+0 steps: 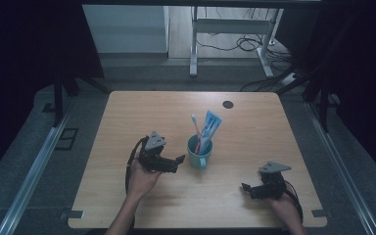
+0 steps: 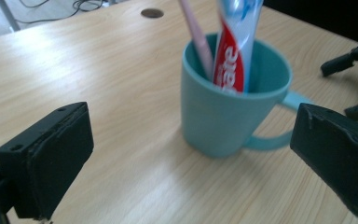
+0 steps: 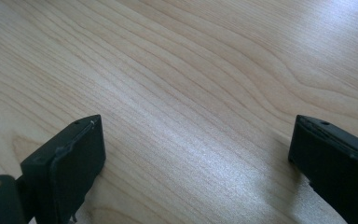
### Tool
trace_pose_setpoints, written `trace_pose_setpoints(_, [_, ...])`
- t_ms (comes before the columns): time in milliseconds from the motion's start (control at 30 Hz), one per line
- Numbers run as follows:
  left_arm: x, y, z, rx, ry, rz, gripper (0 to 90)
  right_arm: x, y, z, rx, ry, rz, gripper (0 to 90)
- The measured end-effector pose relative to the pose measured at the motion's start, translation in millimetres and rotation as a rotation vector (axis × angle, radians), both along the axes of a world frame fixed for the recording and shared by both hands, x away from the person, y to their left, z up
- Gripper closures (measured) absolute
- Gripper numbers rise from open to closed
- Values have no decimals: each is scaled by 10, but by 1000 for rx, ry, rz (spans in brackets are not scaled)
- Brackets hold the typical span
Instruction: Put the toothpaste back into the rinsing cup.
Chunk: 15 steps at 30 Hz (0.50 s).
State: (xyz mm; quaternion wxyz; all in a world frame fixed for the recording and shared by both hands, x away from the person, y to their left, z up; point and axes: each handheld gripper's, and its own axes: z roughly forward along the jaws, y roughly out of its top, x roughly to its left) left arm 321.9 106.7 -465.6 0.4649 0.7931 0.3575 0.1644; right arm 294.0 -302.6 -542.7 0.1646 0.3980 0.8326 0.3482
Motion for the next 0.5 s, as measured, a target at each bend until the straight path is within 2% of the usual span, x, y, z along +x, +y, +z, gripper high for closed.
trace_pose_setpoints(167, [-81,88,-106,26,8,16,0,-2,1,1,0,3,-2,34])
trace_pose_setpoints(500, [-233,175,-346,106,28,42,0,-2,0,1,0,3,-1,34])
